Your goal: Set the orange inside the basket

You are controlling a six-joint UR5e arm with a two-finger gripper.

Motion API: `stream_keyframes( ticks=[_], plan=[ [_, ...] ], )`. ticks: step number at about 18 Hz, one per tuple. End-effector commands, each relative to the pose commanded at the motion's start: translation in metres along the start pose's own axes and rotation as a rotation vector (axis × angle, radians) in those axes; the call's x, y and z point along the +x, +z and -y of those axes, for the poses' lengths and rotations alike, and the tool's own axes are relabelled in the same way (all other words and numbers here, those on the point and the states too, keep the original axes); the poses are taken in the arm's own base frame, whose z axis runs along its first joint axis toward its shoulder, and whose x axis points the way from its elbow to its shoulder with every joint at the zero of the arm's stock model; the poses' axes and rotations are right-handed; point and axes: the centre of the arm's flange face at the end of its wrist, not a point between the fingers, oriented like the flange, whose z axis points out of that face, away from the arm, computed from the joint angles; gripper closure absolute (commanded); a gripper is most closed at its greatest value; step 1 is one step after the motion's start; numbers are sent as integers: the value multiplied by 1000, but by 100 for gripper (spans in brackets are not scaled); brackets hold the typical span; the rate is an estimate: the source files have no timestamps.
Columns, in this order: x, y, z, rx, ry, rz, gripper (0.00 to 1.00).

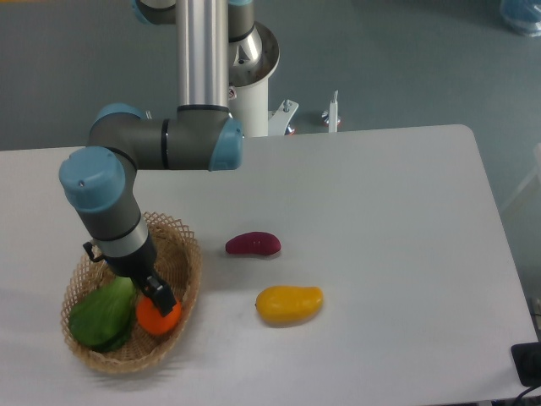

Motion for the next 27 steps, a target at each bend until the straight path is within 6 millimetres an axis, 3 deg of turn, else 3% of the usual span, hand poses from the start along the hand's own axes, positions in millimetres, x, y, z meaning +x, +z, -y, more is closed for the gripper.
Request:
stream_keyframes(
  ticks=[1, 5, 8, 11, 14, 16, 20, 25, 27],
  plan=[
    [2, -1, 3, 4, 2, 4, 1],
    [0, -22, 6, 39, -75, 20, 0],
    [3, -17, 3, 30, -81, 11, 0],
    [-17, -20, -6, 25, -119, 37, 0],
    [-67, -31, -46, 20, -213, 71, 0],
    [-118, -18, -97, -11, -301, 82, 0],
    [-179, -19, -171, -27, -322, 92, 0],
    [-225, -5, -229, -29, -263, 65, 0],
    [-242, 0, -263, -23, -253, 26, 0]
  ],
)
